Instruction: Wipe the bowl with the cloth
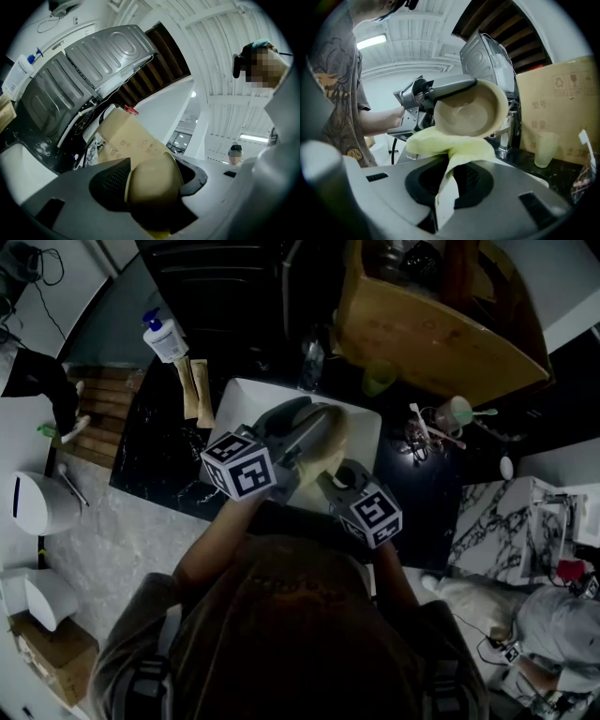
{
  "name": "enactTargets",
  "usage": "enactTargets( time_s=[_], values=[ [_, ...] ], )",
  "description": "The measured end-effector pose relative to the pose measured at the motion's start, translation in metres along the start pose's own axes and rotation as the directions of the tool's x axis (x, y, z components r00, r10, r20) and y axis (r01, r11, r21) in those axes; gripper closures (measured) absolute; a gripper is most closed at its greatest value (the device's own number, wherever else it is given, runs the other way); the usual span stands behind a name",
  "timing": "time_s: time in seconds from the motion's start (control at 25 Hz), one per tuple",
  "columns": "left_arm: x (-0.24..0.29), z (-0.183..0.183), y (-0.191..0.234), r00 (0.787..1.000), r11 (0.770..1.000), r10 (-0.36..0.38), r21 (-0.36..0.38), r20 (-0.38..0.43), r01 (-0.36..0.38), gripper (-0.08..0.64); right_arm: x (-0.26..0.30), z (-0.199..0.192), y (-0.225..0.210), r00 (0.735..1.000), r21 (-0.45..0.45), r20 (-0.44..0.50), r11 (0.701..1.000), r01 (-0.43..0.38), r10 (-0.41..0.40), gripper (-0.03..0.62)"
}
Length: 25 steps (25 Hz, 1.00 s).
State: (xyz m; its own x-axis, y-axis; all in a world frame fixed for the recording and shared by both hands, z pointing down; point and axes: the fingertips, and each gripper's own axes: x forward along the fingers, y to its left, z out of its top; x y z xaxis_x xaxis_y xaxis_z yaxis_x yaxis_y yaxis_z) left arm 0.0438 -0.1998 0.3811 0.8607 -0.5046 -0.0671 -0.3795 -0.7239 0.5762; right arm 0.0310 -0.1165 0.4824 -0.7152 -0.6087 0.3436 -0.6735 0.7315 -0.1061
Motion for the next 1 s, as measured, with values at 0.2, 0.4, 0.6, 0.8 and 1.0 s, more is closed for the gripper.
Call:
enactTargets(
  time_s=[0.2, 0.4, 0.6, 0.8, 1.0],
  values=[
    [-0.007, 0.014, 0.011, 0.999, 0.999, 0.032, 0.004, 0.028, -0.032, 0.318, -0.014, -0.004, -0.014, 0.999, 0.013, 0.004, 0.999, 0.044, -0.044, 0.572],
    [-0.018, 0.021, 0.028, 0.996, 0.997, 0.08, 0.008, 0.048, -0.081, 0.318, -0.033, -0.006, -0.025, 0.996, 0.013, 0.003, 0.996, 0.09, -0.09, 0.572],
    [-0.031, 0.018, 0.048, 0.989, 0.99, 0.144, 0.004, 0.04, -0.144, 0.318, -0.052, -0.003, -0.041, 0.988, 0.049, 0.008, 0.987, 0.154, -0.155, 0.572],
    [-0.037, 0.006, 0.061, 0.978, 0.978, 0.208, 0.019, 0.011, -0.209, 0.318, -0.061, 0.0, -0.052, 0.977, 0.062, -0.012, 0.975, 0.211, -0.211, 0.572],
    [-0.035, -0.01, 0.062, 0.972, 0.972, 0.234, 0.011, -0.019, -0.234, 0.318, -0.053, 0.003, -0.055, 0.966, 0.055, -0.045, 0.965, 0.255, -0.253, 0.572]
  ],
)
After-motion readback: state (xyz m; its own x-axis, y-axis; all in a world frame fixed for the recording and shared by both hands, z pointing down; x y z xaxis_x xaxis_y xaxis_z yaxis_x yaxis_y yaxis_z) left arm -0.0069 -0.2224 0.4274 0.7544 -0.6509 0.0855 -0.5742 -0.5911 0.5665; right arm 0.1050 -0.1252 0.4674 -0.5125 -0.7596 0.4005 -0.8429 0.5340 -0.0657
